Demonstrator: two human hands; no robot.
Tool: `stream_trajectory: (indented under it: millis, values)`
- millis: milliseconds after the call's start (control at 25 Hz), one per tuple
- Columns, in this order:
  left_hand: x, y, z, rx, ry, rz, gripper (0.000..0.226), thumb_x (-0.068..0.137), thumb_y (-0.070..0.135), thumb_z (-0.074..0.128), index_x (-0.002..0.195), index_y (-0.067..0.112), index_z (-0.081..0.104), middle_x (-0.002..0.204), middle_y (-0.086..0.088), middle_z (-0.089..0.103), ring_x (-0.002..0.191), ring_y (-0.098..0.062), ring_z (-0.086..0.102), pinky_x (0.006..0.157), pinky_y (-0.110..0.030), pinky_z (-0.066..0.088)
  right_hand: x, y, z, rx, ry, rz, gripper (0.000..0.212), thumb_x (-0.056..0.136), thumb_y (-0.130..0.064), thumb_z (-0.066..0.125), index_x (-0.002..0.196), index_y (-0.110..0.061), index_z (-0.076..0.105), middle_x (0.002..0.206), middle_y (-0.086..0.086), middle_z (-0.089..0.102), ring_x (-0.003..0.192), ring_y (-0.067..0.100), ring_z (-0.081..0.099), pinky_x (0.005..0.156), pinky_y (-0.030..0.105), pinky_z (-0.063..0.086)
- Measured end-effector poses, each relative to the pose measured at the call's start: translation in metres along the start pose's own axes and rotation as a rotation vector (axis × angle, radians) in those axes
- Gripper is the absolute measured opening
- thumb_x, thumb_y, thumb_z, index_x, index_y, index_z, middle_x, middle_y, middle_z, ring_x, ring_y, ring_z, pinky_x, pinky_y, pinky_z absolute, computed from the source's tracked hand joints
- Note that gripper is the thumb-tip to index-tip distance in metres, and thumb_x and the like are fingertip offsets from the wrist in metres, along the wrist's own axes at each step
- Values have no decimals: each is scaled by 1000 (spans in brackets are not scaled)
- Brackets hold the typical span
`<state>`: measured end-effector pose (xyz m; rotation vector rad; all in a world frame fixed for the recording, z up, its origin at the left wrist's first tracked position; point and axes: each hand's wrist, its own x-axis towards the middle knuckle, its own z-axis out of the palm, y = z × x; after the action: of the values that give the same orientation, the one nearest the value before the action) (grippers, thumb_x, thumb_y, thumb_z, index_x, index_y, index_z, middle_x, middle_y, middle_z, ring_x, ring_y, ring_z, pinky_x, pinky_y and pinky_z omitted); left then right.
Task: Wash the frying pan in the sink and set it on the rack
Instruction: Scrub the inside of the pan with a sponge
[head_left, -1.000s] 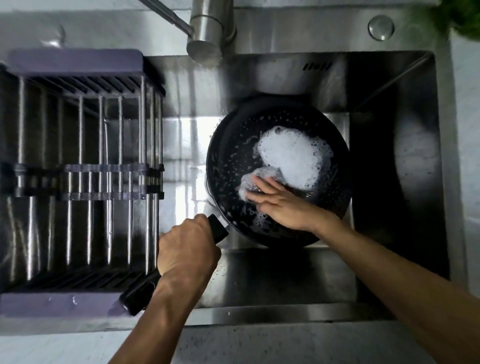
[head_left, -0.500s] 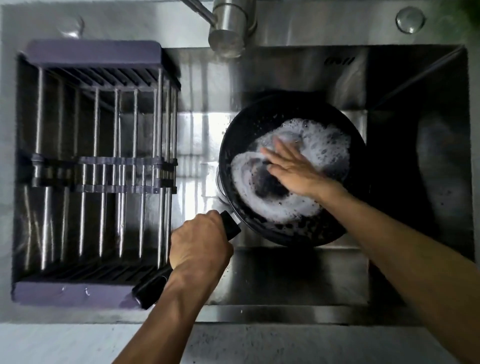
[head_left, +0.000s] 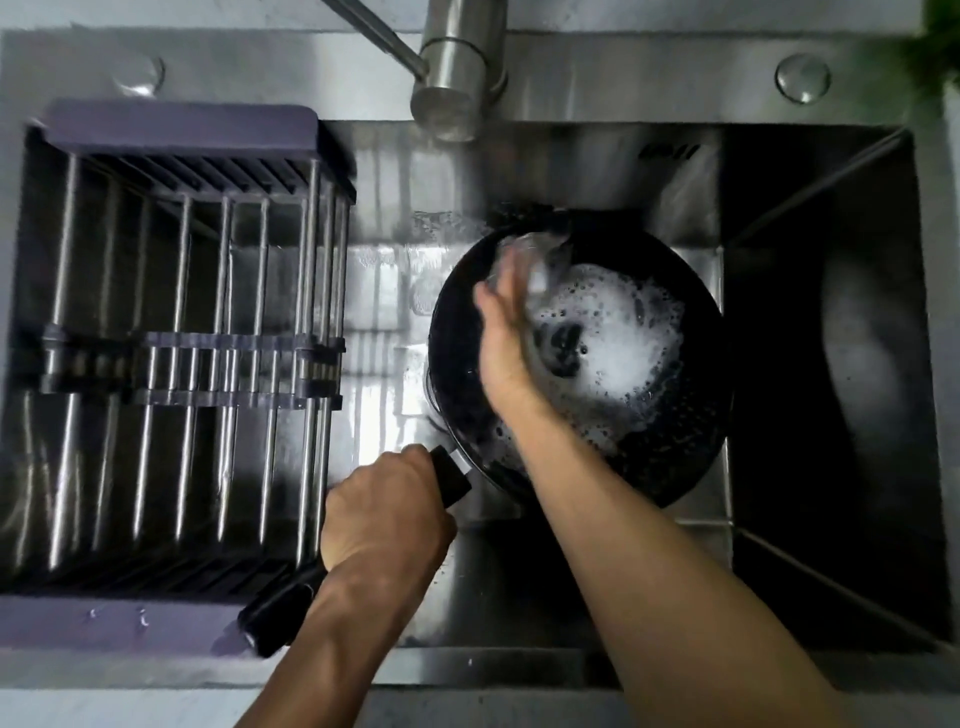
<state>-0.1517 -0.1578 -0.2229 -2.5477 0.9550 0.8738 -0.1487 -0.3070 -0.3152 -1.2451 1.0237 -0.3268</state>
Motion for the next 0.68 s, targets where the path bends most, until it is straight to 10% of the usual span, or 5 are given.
stream_trajectory:
  millis: [200, 440, 560, 680]
  values:
    - [1, 2, 1, 3, -5, 6, 32, 73, 30, 65, 103, 23, 55, 92, 2, 64, 85, -22, 64, 62, -28, 38, 28, 28, -45, -327, -42, -81, 70, 94, -56, 31, 157, -39, 3, 163, -10, -22, 147, 5, -19, 123, 52, -2]
    - [-3, 0, 0, -5, 34, 14, 29, 74, 29, 62, 101, 24, 55, 85, 3, 62, 71, -20, 56, 59, -29, 36, 43, 23, -122, -1395, -336, -492, 66, 102, -52, 22, 158, -29, -6, 165, 3, -17, 152, 23, -12, 120, 40, -13]
    - [-1, 0, -2, -1, 55, 15, 26, 74, 26, 63, 100, 23, 57, 71, 3, 50, 64, -19, 46, 56, -29, 35, 15, 18, -195, -1719, -120, -300, 68, 100, -46, 19, 158, -12, 10, 167, 11, 4, 152, 30, 5, 120, 43, -5]
    - [-4, 1, -3, 17, 37, 12, 26, 75, 25, 61, 100, 22, 56, 71, 4, 47, 63, -18, 45, 56, -29, 35, -6, 29, -177, -1740, -282, -125, 65, 102, -48, 19, 154, -10, 28, 167, 8, -6, 153, 27, -6, 121, 44, -5]
